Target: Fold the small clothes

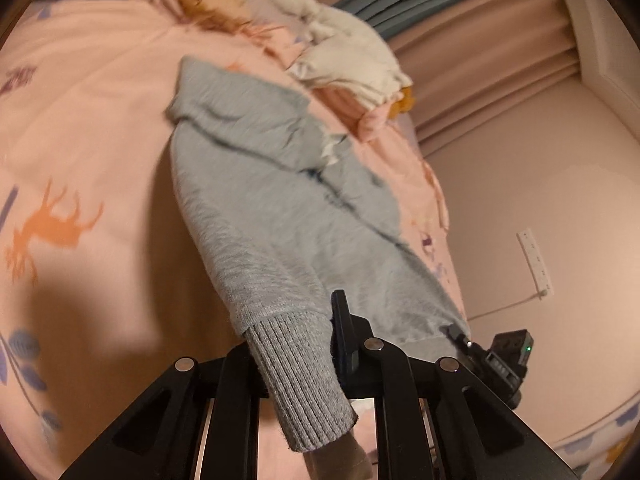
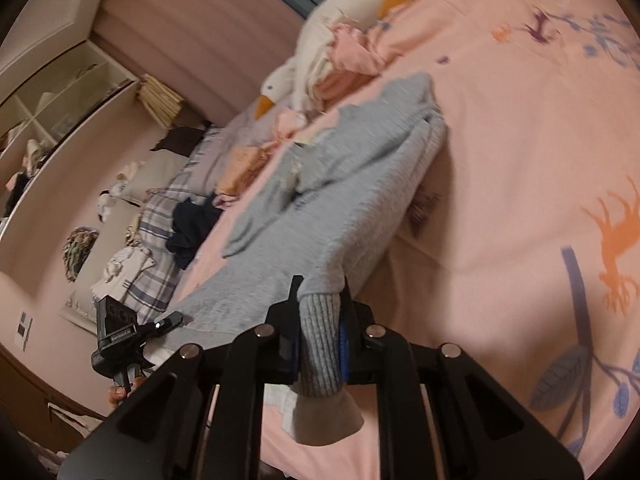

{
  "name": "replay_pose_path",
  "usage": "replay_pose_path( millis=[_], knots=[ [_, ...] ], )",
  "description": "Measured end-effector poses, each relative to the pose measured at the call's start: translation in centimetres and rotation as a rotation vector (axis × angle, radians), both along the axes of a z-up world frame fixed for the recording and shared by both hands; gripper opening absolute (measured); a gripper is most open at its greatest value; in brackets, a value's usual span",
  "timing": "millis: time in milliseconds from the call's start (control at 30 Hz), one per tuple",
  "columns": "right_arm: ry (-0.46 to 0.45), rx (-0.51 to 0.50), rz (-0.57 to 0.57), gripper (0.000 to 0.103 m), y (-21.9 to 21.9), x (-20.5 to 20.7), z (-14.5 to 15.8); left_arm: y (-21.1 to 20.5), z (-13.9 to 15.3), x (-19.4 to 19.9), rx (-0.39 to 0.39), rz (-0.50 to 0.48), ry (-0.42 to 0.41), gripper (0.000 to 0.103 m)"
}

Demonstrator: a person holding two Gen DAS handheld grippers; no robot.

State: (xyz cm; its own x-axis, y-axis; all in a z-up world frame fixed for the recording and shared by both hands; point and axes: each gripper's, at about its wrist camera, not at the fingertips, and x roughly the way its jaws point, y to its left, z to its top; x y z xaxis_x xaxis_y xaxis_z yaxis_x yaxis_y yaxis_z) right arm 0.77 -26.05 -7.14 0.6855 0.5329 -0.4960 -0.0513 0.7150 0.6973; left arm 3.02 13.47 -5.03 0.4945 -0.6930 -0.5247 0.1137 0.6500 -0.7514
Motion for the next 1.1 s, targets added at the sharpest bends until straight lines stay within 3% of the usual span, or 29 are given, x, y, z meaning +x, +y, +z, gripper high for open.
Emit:
replay_pose_path(
  millis=[267, 533, 900, 1100],
  knots=[
    [-0.119, 0.05, 0.003, 0.013, 0.3, -0.7, 2.6, 0.2, 2.6, -0.4, -0.033, 0.008, -0.103, 0.01],
    [-0.186, 0.085, -0.001, 0.012, -0.1, -2.7, 4.0, 0.8, 4.7, -1.6, -0.035, -0.007, -0.141, 0.009],
    [-0.224, 0.044, 0.079, 0.013, -0.2, -6.3, 7.8, 1.1, 7.6, -4.7, 0.004, -0.049, -0.129, 0.009],
    [-0.224, 0.03, 0.106, 0.013, -0.1, -5.4, 8.7, 0.9, 7.4, -3.1, 0.04, -0.039, -0.1, 0.009]
  ],
)
